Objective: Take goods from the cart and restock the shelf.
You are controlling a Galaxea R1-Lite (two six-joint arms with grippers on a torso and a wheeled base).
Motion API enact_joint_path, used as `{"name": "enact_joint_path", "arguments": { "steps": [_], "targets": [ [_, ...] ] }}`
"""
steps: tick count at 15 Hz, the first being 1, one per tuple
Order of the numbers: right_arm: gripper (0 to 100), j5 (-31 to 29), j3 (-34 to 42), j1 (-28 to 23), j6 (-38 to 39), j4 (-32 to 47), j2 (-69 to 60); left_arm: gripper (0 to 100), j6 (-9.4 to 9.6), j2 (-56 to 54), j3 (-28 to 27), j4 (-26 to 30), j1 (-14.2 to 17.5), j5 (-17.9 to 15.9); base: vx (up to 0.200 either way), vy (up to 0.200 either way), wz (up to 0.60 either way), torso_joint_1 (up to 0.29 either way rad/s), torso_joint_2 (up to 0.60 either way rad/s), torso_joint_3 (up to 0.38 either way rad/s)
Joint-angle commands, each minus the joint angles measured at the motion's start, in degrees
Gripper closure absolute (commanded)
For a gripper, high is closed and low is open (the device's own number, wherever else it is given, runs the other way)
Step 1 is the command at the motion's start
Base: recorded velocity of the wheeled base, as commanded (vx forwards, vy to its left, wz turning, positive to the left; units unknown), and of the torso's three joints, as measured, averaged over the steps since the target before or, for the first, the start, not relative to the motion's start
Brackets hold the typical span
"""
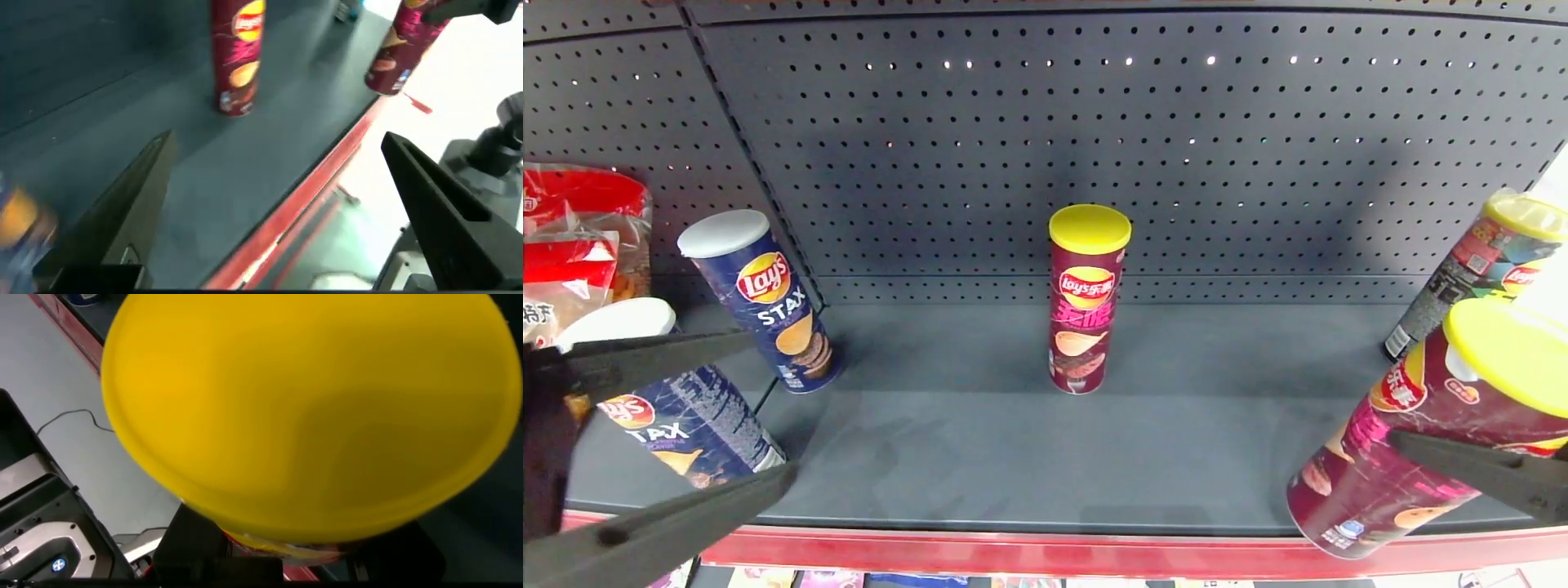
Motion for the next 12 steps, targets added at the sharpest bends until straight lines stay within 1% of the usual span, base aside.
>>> {"name": "enact_joint_path", "arguments": {
  "steps": [1, 2, 4, 6, 8, 11, 12],
  "targets": [
    [100, 1.0, -1.3, 0.3, 0.1, 0.0, 0.7, 0, 1.31, 19.3, -9.3, -1.4, -2.9, -0.5, 0.0, 0.0, 0.0, 0.0, 0.0, 0.0],
    [100, 2.0, -2.0, 0.3, 0.3, 0.0, 0.7, 0, 1.84, 22.1, -10.1, -2.7, -2.9, -0.4, 0.0, 0.0, 0.0, 0.0, 0.0, 0.0],
    [100, 2.2, -2.7, 0.4, 0.3, 0.0, 1.2, 0, 2.37, 26.7, -12.9, -3.7, -2.9, -0.4, 0.0, 0.0, 0.0, 0.0, 0.0, 0.0],
    [100, 2.2, -3.5, 0.4, 0.3, 0.1, 1.8, 0, 3.86, 30.5, -16.0, -3.7, -2.9, -0.5, 0.0, 0.0, 0.0, 0.0, 0.0, 0.0],
    [100, 2.3, -3.5, 0.4, 0.3, 0.0, 2.9, 0, 3.95, 35.0, -19.0, -3.7, -2.9, -0.6, 0.0, 0.0, 0.0, 0.0, 0.0, 0.0],
    [100, 2.2, -3.5, 0.4, 0.3, 0.0, 3.2, 0, 4.65, 40.1, -22.8, -4.2, -3.1, -0.8, 0.0, 0.0, 0.0, 0.0, 0.0, 0.0],
    [100, 2.2, -3.5, 0.3, 0.4, 0.0, 3.1, 0, 4.92, 42.1, -25.4, -4.8, -3.2, -1.6, 0.0, 0.0, 0.0, 0.0, 0.0, 0.0]
  ]
}}
